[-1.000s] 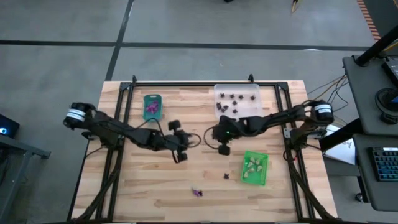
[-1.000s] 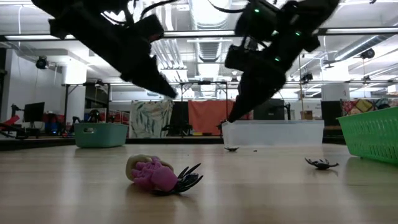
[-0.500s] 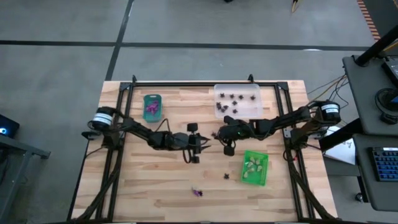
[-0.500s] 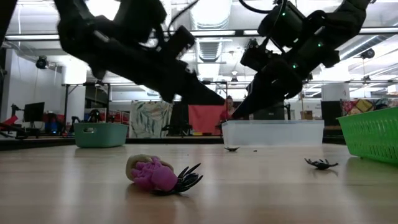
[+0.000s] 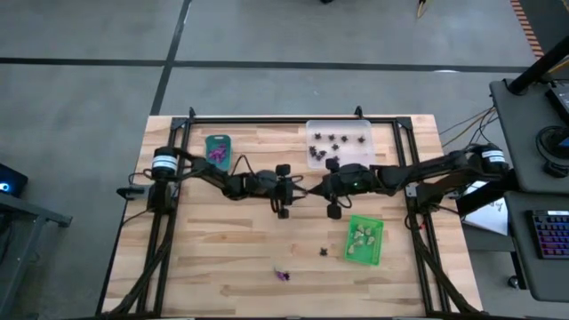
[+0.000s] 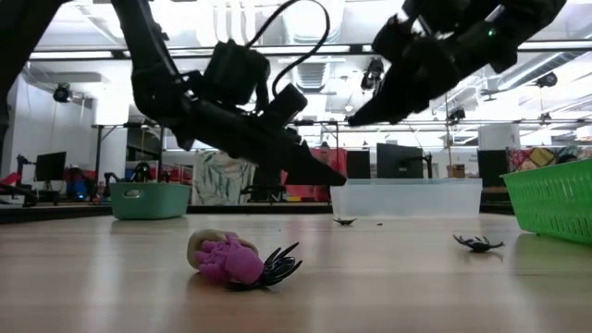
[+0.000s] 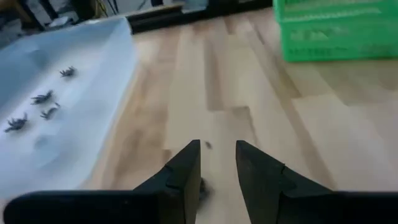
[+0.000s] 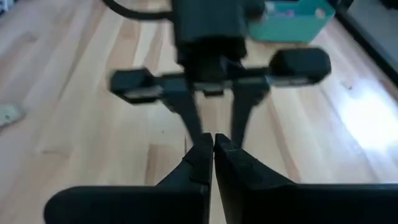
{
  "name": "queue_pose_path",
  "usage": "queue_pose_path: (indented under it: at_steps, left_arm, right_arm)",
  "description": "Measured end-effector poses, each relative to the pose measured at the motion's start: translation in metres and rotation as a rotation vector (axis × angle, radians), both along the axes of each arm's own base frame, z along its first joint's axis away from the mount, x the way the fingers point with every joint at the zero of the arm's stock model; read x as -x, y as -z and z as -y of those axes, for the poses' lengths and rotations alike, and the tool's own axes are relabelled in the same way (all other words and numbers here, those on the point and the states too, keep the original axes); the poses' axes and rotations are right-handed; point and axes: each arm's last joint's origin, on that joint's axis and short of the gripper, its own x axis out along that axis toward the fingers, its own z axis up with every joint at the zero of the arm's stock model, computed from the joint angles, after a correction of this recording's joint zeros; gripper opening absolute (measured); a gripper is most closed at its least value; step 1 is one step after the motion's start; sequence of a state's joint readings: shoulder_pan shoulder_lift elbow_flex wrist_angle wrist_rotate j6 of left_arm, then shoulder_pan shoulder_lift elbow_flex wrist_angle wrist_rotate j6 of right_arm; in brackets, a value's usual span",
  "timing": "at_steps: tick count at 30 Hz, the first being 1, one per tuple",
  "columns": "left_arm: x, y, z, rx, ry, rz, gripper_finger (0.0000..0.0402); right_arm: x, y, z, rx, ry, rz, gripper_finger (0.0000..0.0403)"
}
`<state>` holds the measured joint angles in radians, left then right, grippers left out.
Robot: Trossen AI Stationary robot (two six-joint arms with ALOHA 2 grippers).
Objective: Sort Halloween decoration
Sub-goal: Put the black spider toy into the white bin
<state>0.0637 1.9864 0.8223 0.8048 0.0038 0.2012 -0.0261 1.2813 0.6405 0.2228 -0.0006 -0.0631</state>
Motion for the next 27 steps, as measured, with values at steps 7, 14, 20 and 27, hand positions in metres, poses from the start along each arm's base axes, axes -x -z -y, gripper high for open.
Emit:
queue_pose_path:
  at_steps: [7, 14, 20, 27]
  left_arm:
    - [0.000, 0.001, -0.024, 0.020, -0.039, 0.015, 0.0101]
    - [-0.006, 0.009, -0.033, 0.089, 0.017, 0.006, 0.0174]
    - [-0.017, 0.023, -0.034, 0.101, 0.018, -0.012, 0.0235]
    - [-0.019, 0.036, -0.036, 0.098, 0.015, -0.037, 0.0264]
  right_arm:
    - [0.010, -0.017, 0.000, 0.001, 0.000, 0.061, 0.0009]
    - [0.014, -0.022, 0.001, 0.020, -0.009, 0.074, 0.0009]
    - [0.015, -0.022, 0.002, 0.014, 0.000, 0.070, 0.0009]
    - [0.015, -0.022, 0.002, 0.009, 0.002, 0.065, 0.0009]
